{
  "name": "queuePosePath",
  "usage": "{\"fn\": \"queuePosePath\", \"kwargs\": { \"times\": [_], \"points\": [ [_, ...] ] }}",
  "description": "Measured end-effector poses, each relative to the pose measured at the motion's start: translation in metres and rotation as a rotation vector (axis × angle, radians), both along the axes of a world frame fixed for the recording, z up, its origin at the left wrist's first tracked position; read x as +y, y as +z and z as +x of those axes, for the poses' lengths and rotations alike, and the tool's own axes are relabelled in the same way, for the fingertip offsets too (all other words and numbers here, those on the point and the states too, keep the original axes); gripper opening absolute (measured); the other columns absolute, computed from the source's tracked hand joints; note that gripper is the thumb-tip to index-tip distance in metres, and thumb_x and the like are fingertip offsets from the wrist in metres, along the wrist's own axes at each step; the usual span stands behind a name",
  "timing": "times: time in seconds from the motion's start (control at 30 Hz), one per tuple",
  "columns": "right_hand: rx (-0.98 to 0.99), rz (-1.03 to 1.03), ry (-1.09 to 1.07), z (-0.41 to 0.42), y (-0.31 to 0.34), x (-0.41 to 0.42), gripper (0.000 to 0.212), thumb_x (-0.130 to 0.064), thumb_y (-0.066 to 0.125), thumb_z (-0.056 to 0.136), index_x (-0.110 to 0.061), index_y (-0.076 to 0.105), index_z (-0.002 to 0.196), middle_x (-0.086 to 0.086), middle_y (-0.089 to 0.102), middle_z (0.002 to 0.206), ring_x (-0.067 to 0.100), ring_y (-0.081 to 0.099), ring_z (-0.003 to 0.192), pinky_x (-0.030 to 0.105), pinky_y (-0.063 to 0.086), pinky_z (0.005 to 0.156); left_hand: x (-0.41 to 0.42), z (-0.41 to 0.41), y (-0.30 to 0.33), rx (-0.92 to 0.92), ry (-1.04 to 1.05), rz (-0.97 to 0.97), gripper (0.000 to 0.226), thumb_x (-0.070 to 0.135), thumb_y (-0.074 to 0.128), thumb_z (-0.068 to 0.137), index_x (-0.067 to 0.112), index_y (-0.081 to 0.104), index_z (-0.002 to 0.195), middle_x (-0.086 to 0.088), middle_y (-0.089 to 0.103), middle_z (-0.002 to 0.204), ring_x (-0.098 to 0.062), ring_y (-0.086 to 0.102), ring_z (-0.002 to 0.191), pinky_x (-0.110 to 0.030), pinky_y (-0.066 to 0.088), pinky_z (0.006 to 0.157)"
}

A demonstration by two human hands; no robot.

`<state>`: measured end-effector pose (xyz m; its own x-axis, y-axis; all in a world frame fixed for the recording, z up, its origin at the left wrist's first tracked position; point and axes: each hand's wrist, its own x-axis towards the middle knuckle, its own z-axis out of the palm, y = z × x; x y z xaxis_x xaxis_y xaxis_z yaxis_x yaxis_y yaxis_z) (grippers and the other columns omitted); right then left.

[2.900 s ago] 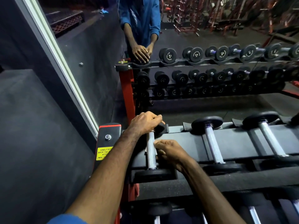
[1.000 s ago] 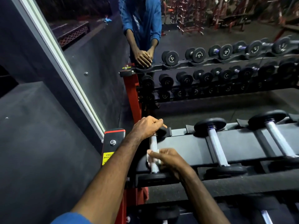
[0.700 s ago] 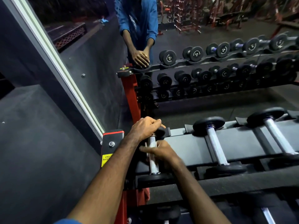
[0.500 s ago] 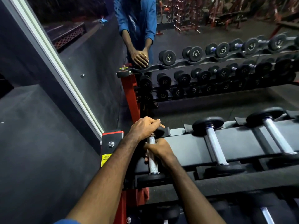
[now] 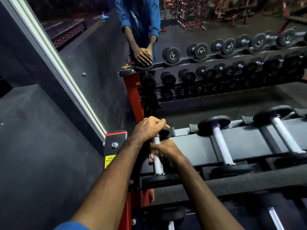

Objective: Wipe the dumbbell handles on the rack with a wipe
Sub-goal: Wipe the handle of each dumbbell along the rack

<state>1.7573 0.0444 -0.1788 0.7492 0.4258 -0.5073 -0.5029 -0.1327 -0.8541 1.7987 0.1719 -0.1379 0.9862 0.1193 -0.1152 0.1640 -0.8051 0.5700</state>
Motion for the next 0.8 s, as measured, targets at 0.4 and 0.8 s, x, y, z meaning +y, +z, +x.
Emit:
{"fn": "queuePosePath", "kwargs": {
  "times": [0.4, 0.8],
  "points": [
    [-0.53, -0.282, 0.193, -0.015, -0.001, -0.046, 0.019, -0.012, 0.055, 0.092, -0.007, 0.072, 0.087, -0.006, 0.055, 0.059, -0.002, 0.045, 0.053, 0.023, 0.037, 0.055, 0.002, -0.003, 0.003, -0.015, -0.003, -0.027, 0.047, 0.067, 0.035, 0.091, 0.057, 0.08, 0.099, -0.003, 0.063, 0.072, -0.029, 0.068, 0.091, -0.039, 0.052, 0.086],
    [-1.068, -0.3, 0.485, -0.027, -0.004, -0.054, 0.003, -0.028, 0.07, 0.095, -0.026, 0.068, 0.096, -0.011, 0.062, 0.086, 0.01, 0.062, 0.076, 0.037, 0.053, 0.071, 0.008, -0.006, 0.003, -0.028, -0.026, -0.067, 0.041, 0.053, 0.043, 0.107, 0.047, 0.083, 0.101, 0.024, 0.053, 0.044, -0.007, 0.052, 0.063, -0.032, 0.043, 0.076]
  ]
}}
